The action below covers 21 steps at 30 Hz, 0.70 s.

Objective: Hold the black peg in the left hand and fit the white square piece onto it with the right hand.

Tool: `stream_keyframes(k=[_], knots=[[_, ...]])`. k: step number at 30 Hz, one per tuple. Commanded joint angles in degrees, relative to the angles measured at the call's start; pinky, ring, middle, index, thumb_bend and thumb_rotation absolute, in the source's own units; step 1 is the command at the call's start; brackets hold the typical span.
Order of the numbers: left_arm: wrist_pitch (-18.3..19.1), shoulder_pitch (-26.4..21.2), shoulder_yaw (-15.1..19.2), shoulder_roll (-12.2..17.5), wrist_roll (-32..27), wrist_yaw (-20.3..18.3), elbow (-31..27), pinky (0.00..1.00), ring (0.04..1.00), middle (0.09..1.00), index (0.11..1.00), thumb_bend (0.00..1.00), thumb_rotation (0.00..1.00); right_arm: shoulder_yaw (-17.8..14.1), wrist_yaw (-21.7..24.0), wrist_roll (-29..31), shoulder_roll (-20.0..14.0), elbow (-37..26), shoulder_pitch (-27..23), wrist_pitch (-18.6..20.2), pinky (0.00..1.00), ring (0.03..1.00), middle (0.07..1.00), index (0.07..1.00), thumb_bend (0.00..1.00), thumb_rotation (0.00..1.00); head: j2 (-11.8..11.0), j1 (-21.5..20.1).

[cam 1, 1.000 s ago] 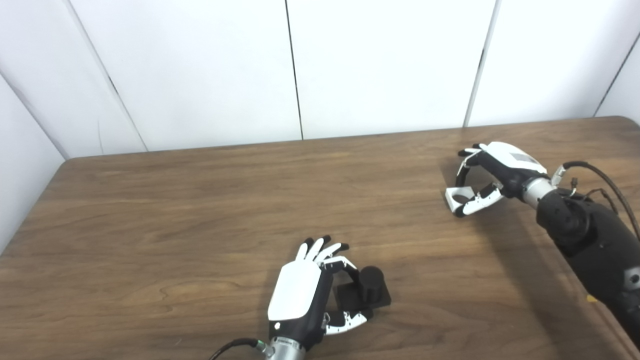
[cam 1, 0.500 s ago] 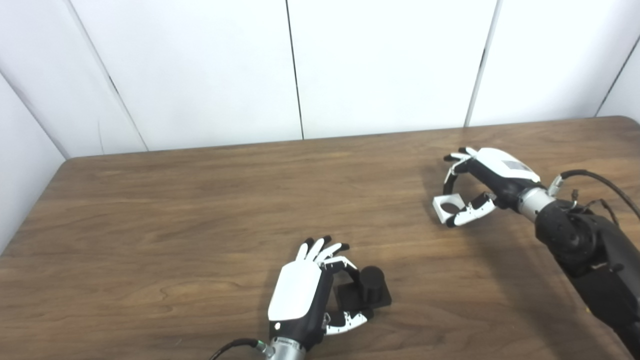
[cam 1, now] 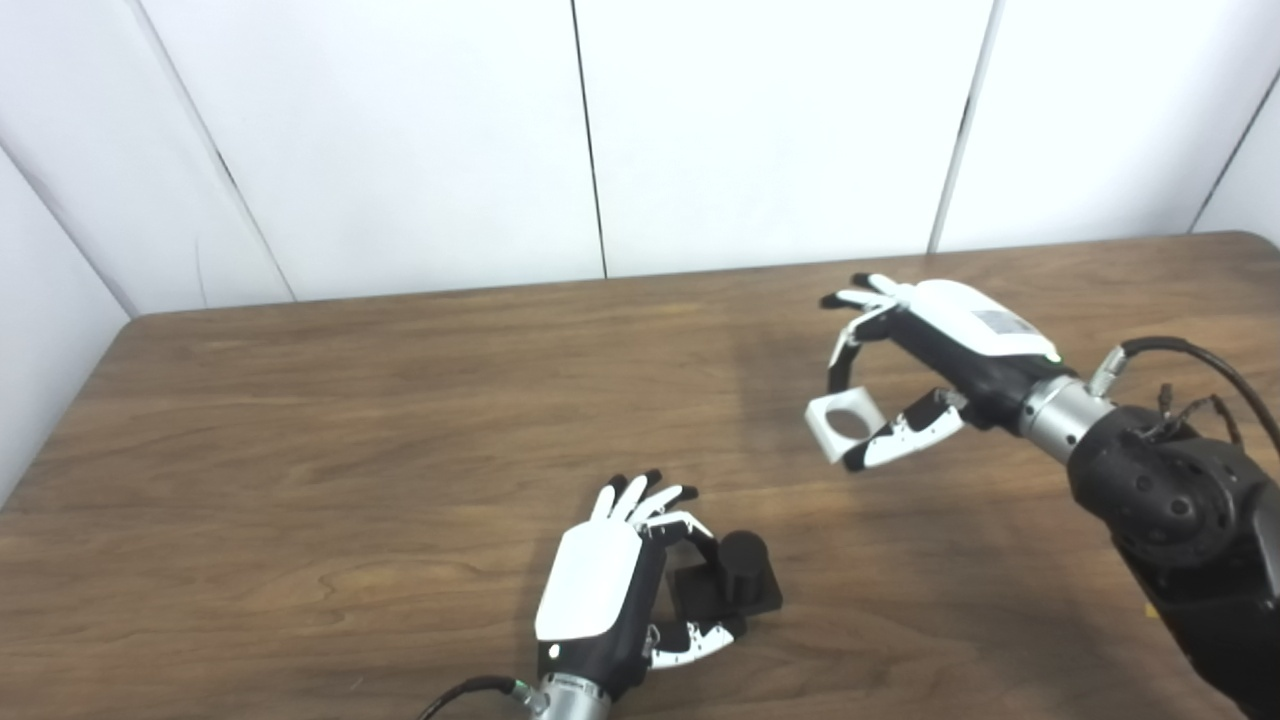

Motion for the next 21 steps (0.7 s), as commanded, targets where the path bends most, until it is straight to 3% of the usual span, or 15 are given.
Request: stream_keyframes(k=[1,12,21], knots=[[1.05,1.71,-0.21,-0.71,1.33,-0.28,2.35,1.00,0.959,0.859,0.489,0.52,0.06,-0.26,2.17,-0.36,-0.39,-4.71,-1.93,1.74,1.00,1.000,0.914,0.491,0.52,0.16,0.03,-0.01],[1.71,1.52,-0.12,-1.16,1.52,-0.65,2.36,1.00,0.957,0.860,0.489,0.52,0.06,1.01,6.49,-0.41,2.18,-11.67,-1.18,3.89,0.98,0.998,0.920,0.491,0.52,0.15,0.18,0.11],[1.71,1.22,-0.04,-1.19,1.45,-0.83,2.41,1.00,0.957,0.862,0.489,0.52,0.06,2.56,8.93,-1.02,4.15,-13.72,-1.76,4.13,0.99,1.000,0.917,0.492,0.52,0.15,0.23,-0.19]])
